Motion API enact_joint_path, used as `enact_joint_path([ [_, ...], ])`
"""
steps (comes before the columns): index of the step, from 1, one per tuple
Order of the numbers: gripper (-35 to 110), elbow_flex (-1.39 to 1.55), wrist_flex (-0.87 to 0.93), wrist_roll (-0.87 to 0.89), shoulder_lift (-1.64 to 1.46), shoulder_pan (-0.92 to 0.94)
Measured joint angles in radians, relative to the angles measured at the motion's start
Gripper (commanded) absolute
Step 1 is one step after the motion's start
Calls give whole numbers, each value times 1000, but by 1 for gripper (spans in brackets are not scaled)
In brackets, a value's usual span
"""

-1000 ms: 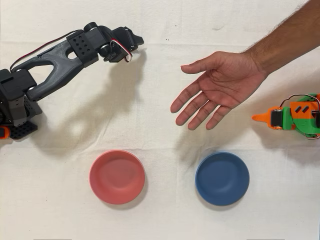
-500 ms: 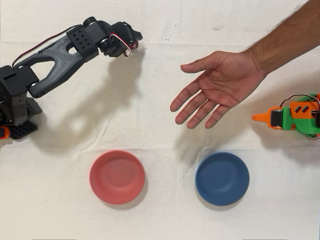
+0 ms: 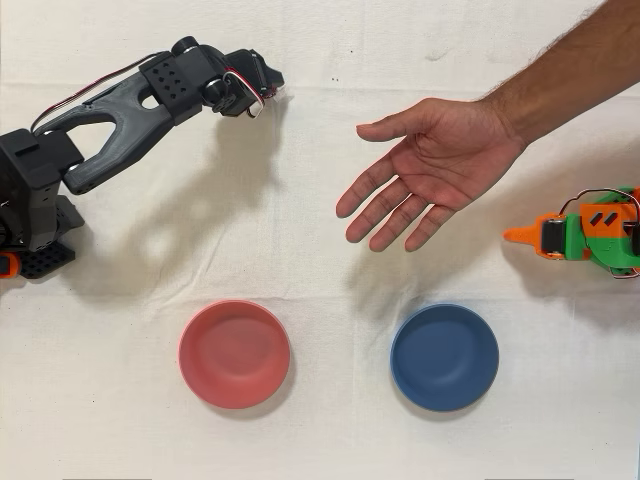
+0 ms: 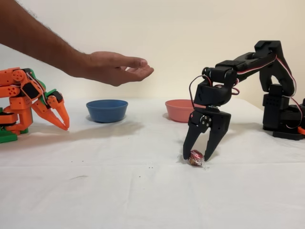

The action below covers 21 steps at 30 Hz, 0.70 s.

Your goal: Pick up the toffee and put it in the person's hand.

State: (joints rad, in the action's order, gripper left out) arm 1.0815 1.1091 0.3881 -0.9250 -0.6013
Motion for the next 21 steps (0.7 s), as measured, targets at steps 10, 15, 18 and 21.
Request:
enact_joint_path([
  [10, 19, -5, -20, 25, 21, 0],
  [15, 17, -5, -46, 43, 23, 0],
  [18, 17, -5, -49, 41, 23, 0],
  [21, 17, -5, -51, 35, 23, 0],
])
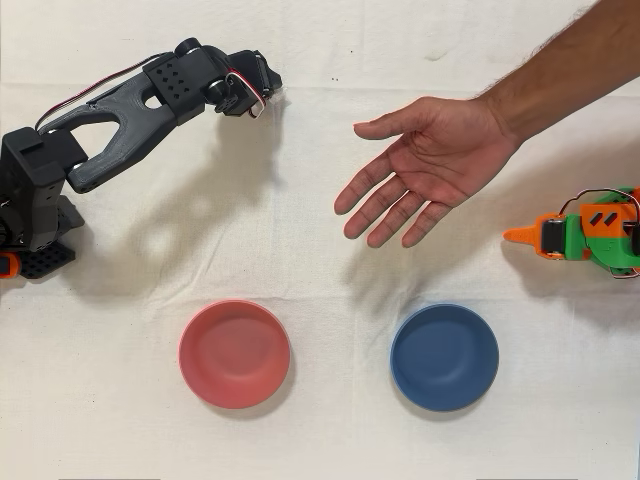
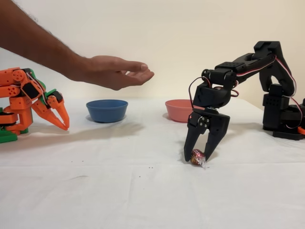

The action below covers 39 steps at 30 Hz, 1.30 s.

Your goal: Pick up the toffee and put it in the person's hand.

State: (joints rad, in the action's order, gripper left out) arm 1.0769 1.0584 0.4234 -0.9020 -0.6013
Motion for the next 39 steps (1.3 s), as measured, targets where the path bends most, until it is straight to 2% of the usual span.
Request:
enact_joint_path([
  [18, 17, 3, 34, -98, -55, 34],
  [34, 17, 127, 54, -158, -304, 120],
  [39, 17, 204, 12, -163, -390, 150],
])
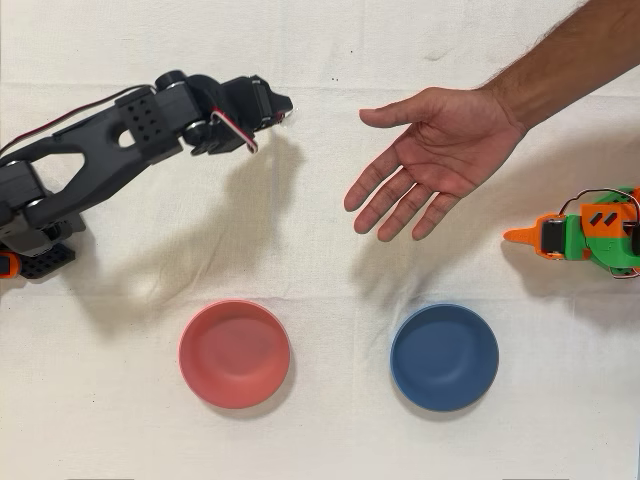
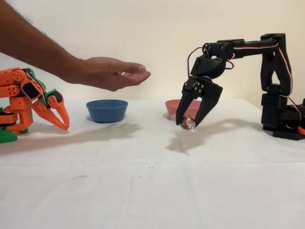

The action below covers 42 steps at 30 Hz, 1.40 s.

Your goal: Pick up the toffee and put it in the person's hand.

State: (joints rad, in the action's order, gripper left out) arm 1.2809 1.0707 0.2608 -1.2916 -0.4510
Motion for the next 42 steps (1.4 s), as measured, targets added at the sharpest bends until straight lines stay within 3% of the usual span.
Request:
enact_joint_path([
  [22, 17, 112, -80, -64, -219, 178],
  [42, 17, -107, -112, -84, -206, 272],
])
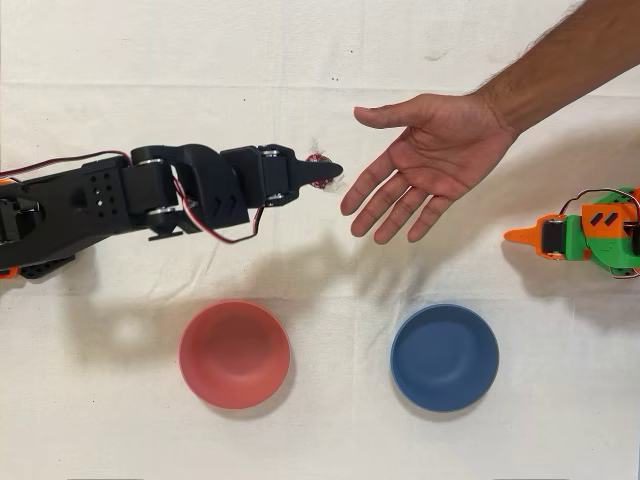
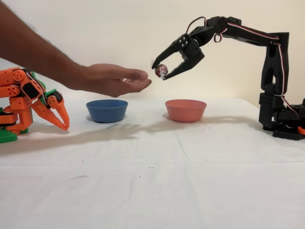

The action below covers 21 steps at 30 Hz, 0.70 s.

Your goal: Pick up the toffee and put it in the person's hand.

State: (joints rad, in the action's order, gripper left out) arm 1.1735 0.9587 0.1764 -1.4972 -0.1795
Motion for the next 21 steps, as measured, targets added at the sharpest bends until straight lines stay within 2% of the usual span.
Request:
enact_joint_path([
  [9, 17, -184, 0, -17, 141, 2],
  [21, 17, -247, -66, -12, 242, 2],
])
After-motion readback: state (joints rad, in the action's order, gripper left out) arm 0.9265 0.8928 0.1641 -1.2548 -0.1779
